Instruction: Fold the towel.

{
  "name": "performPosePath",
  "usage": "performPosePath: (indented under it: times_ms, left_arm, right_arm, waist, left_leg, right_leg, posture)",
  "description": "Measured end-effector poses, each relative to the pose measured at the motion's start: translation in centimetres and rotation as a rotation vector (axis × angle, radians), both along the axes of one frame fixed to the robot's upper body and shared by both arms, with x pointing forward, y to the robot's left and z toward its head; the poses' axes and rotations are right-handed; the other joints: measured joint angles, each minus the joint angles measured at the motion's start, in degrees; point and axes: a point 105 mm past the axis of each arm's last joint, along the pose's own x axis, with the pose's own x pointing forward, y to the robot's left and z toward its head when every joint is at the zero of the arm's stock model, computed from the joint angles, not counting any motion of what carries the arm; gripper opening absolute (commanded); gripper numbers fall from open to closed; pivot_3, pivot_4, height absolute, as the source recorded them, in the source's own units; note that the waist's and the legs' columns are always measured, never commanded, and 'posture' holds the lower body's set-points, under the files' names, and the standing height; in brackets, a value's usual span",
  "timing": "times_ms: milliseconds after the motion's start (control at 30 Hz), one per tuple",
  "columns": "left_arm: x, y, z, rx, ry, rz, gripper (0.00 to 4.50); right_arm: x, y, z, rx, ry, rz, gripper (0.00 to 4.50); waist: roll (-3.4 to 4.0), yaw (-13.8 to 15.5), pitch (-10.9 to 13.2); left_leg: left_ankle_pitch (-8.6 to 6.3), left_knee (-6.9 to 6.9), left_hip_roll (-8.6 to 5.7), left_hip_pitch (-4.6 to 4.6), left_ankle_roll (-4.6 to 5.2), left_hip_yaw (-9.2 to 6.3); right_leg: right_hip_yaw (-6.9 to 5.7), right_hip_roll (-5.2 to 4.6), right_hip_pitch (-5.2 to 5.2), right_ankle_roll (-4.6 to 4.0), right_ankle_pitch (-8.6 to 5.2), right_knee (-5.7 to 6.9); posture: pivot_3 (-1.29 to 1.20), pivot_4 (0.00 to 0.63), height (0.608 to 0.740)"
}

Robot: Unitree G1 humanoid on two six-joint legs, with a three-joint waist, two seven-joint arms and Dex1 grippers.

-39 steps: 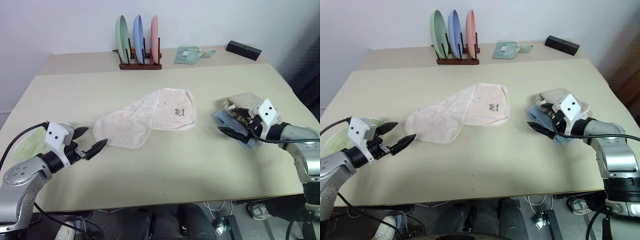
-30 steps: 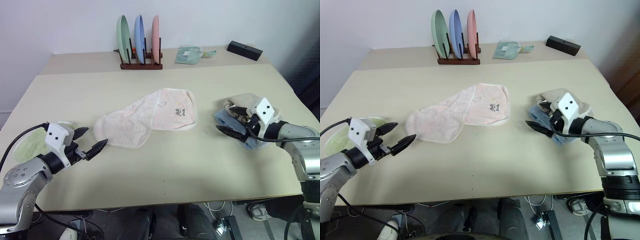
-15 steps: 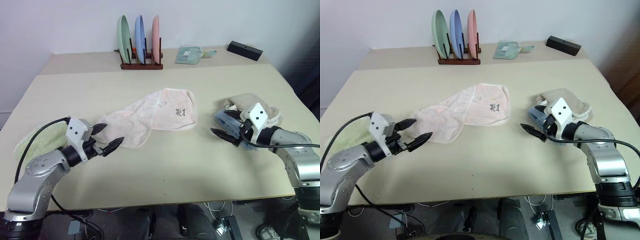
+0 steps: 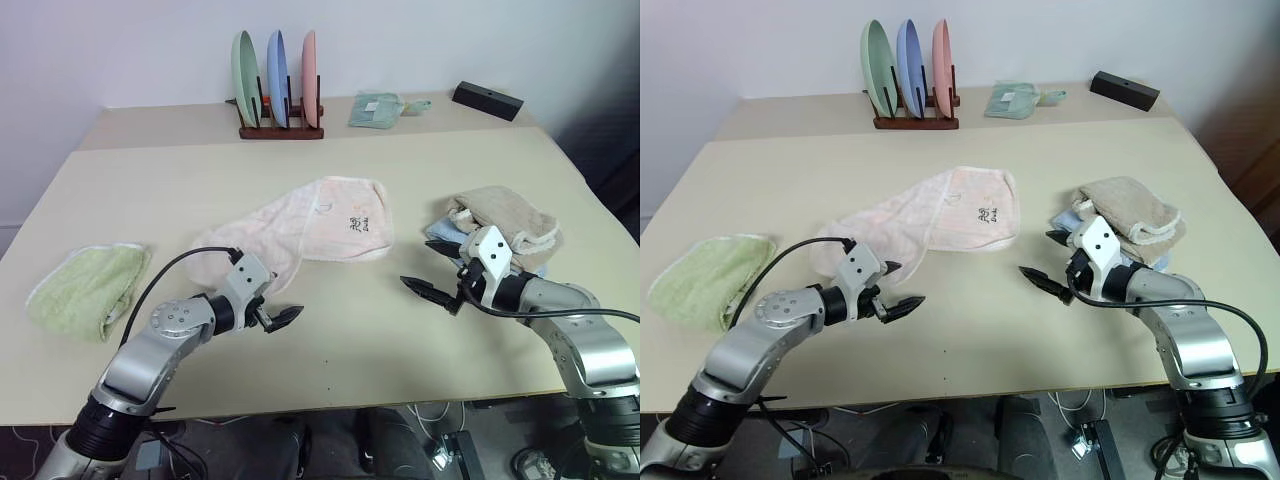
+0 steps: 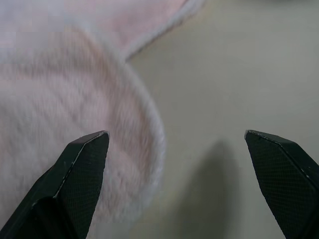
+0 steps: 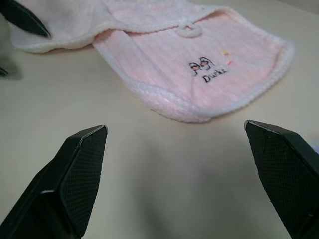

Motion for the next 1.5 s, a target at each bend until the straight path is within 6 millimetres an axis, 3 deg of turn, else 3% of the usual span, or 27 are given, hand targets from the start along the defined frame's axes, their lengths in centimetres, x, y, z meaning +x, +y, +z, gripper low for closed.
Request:
performPosePath:
  times_ms: [67,167,400,567,700,800,900,967,1233,1500]
  left_arm:
    - [0.2,-0.2,0.0,0.004,-0.009,0.014,4.45]
    - [0.6,-0.4,-0.2,-0.016,-0.003,0.043,3.61]
    - [2.0,0.3,0.0,-0.044,-0.025,0.128,0.13]
    - [1.9,1.0,0.1,-0.021,-0.048,0.117,0.06]
    - [0.2,2.7,0.9,-0.04,-0.047,0.058,0.06]
    - [-2.0,4.7,2.3,-0.046,-0.031,-0.003,0.06]
    - [-5.2,7.2,2.2,0.0,0.063,-0.058,0.06]
    - [-6.1,7.9,2.2,-0.002,0.097,-0.062,0.06]
    - [-7.9,9.8,2.5,-0.02,0.147,-0.013,0.06]
    - [-10.8,11.6,0.2,0.055,0.295,0.013,0.06]
  right_arm:
    - [0.0,0.1,0.1,0.0,-0.007,0.005,4.5]
    - [0.2,0.5,0.2,-0.007,-0.016,0.021,4.5]
    - [0.5,1.7,0.2,0.002,-0.028,0.058,4.5]
    - [0.3,2.2,-0.6,0.004,-0.006,0.068,4.5]
    - [0.8,2.0,-0.2,-0.035,-0.042,0.06,4.5]
    - [2.3,1.7,0.7,-0.086,-0.093,0.047,4.5]
    - [4.4,1.3,1.8,-0.17,-0.152,0.034,4.5]
    - [5.5,1.4,2.3,-0.206,-0.179,0.036,4.5]
    - [10.0,3.3,3.6,-0.344,-0.296,0.08,4.5]
    - [12.6,5.0,2.6,-0.586,-0.4,0.178,4.5]
  waist:
    - [0.0,0.1,0.0]
    - [0.02,0.0,0.0]
    - [0.0,0.0,-0.1]
    - [0.0,-0.1,-0.1]
    - [0.0,-0.5,0.0]
    - [0.0,-0.5,0.0]
    - [0.02,-0.4,0.0]
    - [0.01,-0.2,0.0]
    - [-0.02,-0.4,0.0]
    - [0.02,-1.6,0.0]
  left_leg:
    - [0.0,0.0,-0.02,0.01,0.0,0.0]
    - [0.0,0.0,-0.01,0.12,0.0,0.0]
    - [0.0,0.01,-0.01,0.13,0.0,-0.02]
    - [0.0,0.01,-0.01,0.12,0.0,-0.03]
    - [0.02,-0.01,0.03,0.03,-0.04,-0.01]
    - [0.02,-0.02,0.02,0.02,-0.04,0.01]
    - [0.02,-0.02,0.02,0.02,-0.04,0.03]
    - [0.02,-0.02,0.02,0.02,-0.03,0.03]
    - [0.01,-0.05,0.02,-0.03,-0.02,0.01]
    - [0.02,-0.12,0.02,-0.02,-0.03,0.06]
  right_leg:
    - [0.0,-0.02,0.02,0.0,0.0,0.0]
    - [-0.01,-0.02,0.12,0.0,0.0,0.0]
    - [-0.02,-0.02,0.14,0.01,0.0,0.0]
    - [-0.02,-0.01,0.12,0.01,0.0,0.01]
    - [0.0,0.04,-0.03,0.0,-0.01,0.05]
    - [0.0,0.03,-0.05,-0.01,-0.01,0.05]
    - [0.0,0.03,-0.05,-0.02,-0.01,0.04]
    - [-0.01,0.01,-0.03,-0.02,-0.01,0.03]
    - [-0.02,0.02,-0.08,-0.03,-0.01,-0.01]
    - [0.02,0.04,-0.13,-0.05,-0.02,0.02]
  posture:
    - [0.0,0.15,0.737]
    - [0.0,0.15,0.737]
    - [0.0,0.15,0.737]
    - [0.0,0.15,0.737]
    - [0.0,0.15,0.737]
    - [0.0,0.15,0.737]
    - [0.0,0.15,0.737]
    - [0.0,0.15,0.737]
    - [0.0,0.15,0.737]
    - [0.0,0.15,0.737]
